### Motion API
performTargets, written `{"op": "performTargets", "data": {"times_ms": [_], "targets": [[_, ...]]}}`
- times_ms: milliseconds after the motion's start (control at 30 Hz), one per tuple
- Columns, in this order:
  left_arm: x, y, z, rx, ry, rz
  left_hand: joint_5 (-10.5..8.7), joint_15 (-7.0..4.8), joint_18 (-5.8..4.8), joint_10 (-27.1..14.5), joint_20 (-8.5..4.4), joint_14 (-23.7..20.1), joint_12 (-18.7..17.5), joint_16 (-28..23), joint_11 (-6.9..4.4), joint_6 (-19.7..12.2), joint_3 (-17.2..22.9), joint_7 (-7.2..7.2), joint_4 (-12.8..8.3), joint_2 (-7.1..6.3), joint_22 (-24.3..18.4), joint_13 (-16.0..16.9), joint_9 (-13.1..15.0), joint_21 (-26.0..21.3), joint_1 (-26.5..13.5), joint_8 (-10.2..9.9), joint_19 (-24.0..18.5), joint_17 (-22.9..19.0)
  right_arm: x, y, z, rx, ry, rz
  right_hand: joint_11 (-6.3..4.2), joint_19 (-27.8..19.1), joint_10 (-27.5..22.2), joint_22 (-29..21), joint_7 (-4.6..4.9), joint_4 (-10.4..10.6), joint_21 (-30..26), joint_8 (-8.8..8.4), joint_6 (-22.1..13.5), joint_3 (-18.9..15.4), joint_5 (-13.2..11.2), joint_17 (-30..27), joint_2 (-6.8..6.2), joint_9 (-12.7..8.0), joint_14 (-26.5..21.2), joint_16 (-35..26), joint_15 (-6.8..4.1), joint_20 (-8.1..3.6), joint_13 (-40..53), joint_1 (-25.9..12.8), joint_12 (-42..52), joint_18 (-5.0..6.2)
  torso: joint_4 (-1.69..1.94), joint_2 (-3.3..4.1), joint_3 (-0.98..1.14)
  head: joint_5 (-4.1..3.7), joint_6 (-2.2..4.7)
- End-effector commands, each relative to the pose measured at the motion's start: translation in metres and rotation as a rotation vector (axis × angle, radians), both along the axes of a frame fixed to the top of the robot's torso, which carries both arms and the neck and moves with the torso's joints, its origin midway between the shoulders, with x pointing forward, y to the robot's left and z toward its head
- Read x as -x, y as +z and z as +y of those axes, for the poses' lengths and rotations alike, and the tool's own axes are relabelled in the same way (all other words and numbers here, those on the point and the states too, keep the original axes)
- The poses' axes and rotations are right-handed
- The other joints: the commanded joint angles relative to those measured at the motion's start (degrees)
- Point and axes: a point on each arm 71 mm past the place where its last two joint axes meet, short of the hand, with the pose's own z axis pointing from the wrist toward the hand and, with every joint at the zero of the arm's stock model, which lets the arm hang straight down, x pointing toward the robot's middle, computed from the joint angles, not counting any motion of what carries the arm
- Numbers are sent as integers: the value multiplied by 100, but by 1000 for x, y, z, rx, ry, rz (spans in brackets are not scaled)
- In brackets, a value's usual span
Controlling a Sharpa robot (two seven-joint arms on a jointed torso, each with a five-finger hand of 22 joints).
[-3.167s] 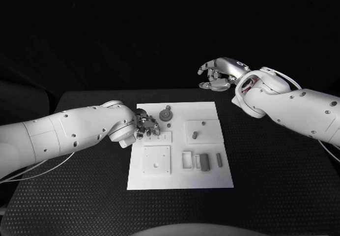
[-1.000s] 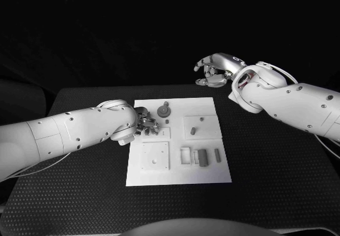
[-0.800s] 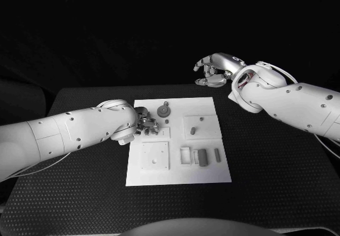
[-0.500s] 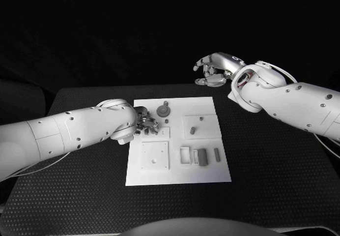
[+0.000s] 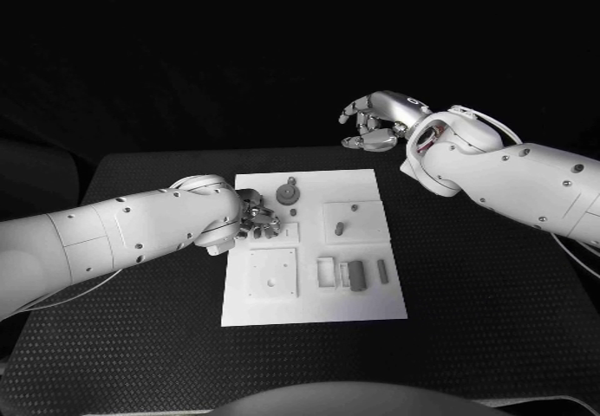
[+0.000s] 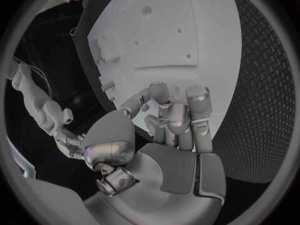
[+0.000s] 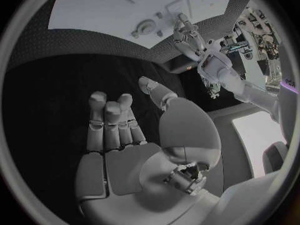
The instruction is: Assemble the parts on the task board
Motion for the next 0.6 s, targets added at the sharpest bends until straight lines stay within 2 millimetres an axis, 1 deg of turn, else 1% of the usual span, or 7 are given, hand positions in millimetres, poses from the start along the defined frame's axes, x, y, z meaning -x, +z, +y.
{"op": "performTargets", "data": {"times_ms": [33, 133, 167, 200, 467, 500, 600], "targets": [[2, -3, -2, -21, -23, 24, -15, -19, 236, 1, 10, -42, 17, 22, 3, 1037, -10, -183, 26, -55, 105, -7, 11, 29, 14, 0, -36, -8, 0, 0, 1, 5, 8, 4, 3, -2, -6, 20, 202, -29, -39, 34, -112, -10, 1, -6, 19, -11, -19, -35, 17, -31, -7, 46, 23, 132, -5, -3, 2, 0, -5], [2, -3, -2, -22, -21, 23, -15, -19, 236, 1, 10, -42, 17, 22, 3, 1037, -10, -183, 26, -55, 105, -7, 11, 29, 14, 0, -36, -8, 0, 0, 1, 5, 8, 4, 3, -2, -6, 20, 202, -30, -40, 35, -111, -11, 0, -7, 20, -12, -19, -35, 16, -30, -8, 46, 23, 132, -3, -1, 1, -2, -3], [2, -3, -1, -23, -20, 21, -32, -20, 239, 1, 8, -43, 18, 23, 2, 1036, -11, -184, 26, -88, 105, -7, 12, 30, 21, 0, -37, -10, 0, 0, 1, 5, 8, 5, 3, -2, -6, 20, 202, -31, -40, 36, -111, -11, 0, -7, 21, -12, -19, -35, 16, -30, -9, 46, 23, 132, 0, -1, 0, -5, -3], [2, -3, -1, -24, -19, 20, -35, -20, 239, 1, 8, -43, 18, 23, 1, 1036, -11, -184, 26, -93, 105, -7, 12, 30, 22, -1, -37, -11, 0, 0, 1, 5, 8, 5, 3, -2, -6, 20, 202, -31, -40, 36, -111, -12, 0, -7, 21, -13, -19, -35, 16, -30, -9, 45, 24, 132, 1, 0, -1, -4, -3], [1, -3, 1, -20, -12, 10, -49, -20, 240, 0, 9, -43, 18, 24, 1, 1036, -12, -184, 45, -94, 103, -9, 12, 30, 18, -2, -38, -14, 0, 0, 1, 5, 10, 7, 3, -2, -5, 20, 202, -30, -41, 37, -110, -13, 1, -8, 25, -14, -19, -35, 16, -29, -10, 43, 24, 132, -1, 0, -3, -7, -2], [1, -3, 0, -19, -12, 10, -66, -21, 241, 1, 8, -43, 18, 24, 1, 1036, -11, -184, 54, -92, 103, -9, 13, 30, 19, -2, -38, -15, 0, 0, 2, 5, 10, 7, 3, -2, -5, 20, 202, -30, -41, 37, -111, -13, 1, -8, 25, -15, -19, -35, 16, -29, -11, 43, 24, 132, -1, 0, -4, -6, -2], [1, -3, 0, -18, -12, 8, -257, -22, 247, -1, 9, -46, 20, 32, 0, 1036, -8, -185, 76, -75, 102, -12, 18, 36, 52, -4, -44, -28, 0, 0, 2, 5, 10, 7, 3, -2, -5, 20, 202, -30, -42, 37, -111, -14, 1, -9, 26, -16, -19, -35, 16, -28, -11, 42, 24, 132, -2, 1, -5, -6, -6]]}}
